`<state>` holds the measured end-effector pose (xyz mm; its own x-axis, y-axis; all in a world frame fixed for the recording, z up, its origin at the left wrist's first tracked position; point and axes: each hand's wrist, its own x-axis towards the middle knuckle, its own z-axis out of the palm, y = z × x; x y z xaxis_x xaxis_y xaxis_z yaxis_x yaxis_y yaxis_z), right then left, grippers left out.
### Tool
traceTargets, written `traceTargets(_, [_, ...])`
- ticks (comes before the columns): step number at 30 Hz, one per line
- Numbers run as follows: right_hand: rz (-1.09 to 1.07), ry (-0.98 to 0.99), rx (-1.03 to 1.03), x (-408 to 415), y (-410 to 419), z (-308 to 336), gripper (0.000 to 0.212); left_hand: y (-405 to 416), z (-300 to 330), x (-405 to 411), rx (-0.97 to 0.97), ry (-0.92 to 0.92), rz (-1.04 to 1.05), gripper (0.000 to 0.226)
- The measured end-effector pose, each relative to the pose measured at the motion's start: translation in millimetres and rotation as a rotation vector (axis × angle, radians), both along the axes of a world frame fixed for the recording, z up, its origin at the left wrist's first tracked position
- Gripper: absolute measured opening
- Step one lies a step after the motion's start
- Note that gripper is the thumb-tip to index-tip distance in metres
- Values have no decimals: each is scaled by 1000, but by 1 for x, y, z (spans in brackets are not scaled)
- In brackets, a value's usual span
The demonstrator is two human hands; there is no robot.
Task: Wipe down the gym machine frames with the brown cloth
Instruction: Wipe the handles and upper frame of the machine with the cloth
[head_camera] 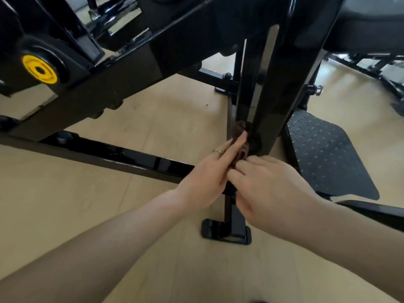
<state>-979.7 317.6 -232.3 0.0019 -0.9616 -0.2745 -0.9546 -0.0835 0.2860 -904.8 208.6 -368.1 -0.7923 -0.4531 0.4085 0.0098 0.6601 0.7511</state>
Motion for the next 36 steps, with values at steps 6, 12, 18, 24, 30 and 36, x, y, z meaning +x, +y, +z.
traceTargets(6, [113,290,311,-16,-14,-56,31,-9,-65,-6,-571,-362,-35,77])
traceTargets(12, [104,302,316,-27,-30,-93,34,-15,-78,-14,-761,-689,-128,60])
traceTargets(18, [184,330,105,-32,-44,-106,30,-36,-85,53,-833,-641,-91,66])
traceTargets(24, [132,460,113,-42,-41,-129,46,-77,-70,121,-764,-767,195,78])
traceTargets(30, [-32,270,105,-39,-45,-153,55,-46,-69,69,-638,-749,228,97])
traceTargets(36, [-72,235,125,-43,-44,-161,64,-21,-73,27,-635,-766,97,76])
